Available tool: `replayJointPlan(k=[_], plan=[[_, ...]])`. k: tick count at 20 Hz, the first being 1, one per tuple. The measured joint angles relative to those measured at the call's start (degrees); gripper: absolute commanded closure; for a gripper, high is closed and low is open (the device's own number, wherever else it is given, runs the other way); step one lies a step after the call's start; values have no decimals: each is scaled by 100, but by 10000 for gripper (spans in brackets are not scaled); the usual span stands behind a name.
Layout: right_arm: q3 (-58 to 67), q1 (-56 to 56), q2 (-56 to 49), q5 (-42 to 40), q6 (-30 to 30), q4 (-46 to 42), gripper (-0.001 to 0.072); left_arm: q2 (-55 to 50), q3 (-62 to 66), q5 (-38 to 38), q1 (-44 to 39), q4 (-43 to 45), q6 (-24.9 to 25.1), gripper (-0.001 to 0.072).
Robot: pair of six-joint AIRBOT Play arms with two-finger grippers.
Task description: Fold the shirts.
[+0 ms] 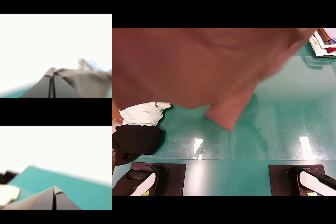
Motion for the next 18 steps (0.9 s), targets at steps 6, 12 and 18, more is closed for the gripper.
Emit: replayJointPlan(k=[6, 12, 18], plan=[[-111, -1543, 1613, -459, -2, 4, 701, 328, 756, 348, -2, 2, -229, 679], [704, -2990, 1228, -76, 341, 348, 701, 341, 142, 317, -2, -24, -586, 679], [-474, -2234, 129, 632, 505, 144, 701, -522, -1547, -334, -2, -136, -874, 678]])
